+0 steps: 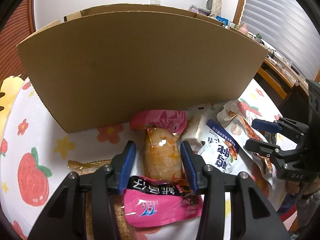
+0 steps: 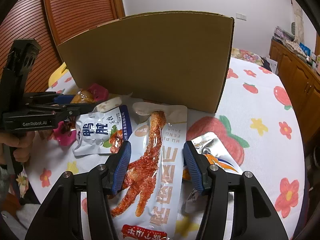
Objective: Organize snacks
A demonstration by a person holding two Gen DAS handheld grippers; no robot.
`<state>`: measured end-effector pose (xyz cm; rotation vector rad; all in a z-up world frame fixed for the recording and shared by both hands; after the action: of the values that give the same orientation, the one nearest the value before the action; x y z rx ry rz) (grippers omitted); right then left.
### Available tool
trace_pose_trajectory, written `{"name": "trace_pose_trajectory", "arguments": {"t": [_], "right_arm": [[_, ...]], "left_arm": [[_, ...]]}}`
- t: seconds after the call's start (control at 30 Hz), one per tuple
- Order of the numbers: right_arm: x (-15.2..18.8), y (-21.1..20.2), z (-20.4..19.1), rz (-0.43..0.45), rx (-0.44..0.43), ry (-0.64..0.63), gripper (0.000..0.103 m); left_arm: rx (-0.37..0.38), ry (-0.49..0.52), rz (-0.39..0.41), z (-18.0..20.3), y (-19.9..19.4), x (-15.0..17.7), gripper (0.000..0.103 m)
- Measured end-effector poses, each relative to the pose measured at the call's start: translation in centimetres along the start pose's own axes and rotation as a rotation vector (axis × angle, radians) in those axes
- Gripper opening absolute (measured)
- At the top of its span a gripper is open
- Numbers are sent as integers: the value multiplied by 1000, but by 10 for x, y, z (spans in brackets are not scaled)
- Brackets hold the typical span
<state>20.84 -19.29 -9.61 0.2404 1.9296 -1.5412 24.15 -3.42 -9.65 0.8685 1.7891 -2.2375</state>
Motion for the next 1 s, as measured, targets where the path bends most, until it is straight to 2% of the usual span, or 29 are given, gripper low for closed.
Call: {"name": "trace_pose_trajectory", "arguments": {"t": [0.27,0.5,0.73,0.83,0.9,1.0], "right_arm": [[0,0,-1,-2,2,-2,56],[-1,2,0,-7,13,-10,57],[-1,4,-5,-14,31,-19,58],[-2,9,-12,-39,56,-52,63],[-2,12,-19,-53,86,-88,70],[-3,15,-22,-62,102,-105,70]], "left_arm": [[12,6,11,1,-4,8,36],[59,-55,50,-4,-17,23,35],[58,-45,93,-2,-32,37,35],[49,-49,111,-3,-37,41,35],[52,-56,120,-4,-43,47,35],[59,-63,128,-4,-47,49,35]]}}
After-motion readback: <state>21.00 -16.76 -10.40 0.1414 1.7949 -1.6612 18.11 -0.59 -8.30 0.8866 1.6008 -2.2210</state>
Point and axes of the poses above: each gripper's, at about its wrist camera, not at the fingertips, and y roughly the way its jaws point, z to its right, x to its underside, the point moved 2 cm from there along y, roughly the way its jaws point, and after that the axes turned 8 degrees about -z, right-handed, at the moved point
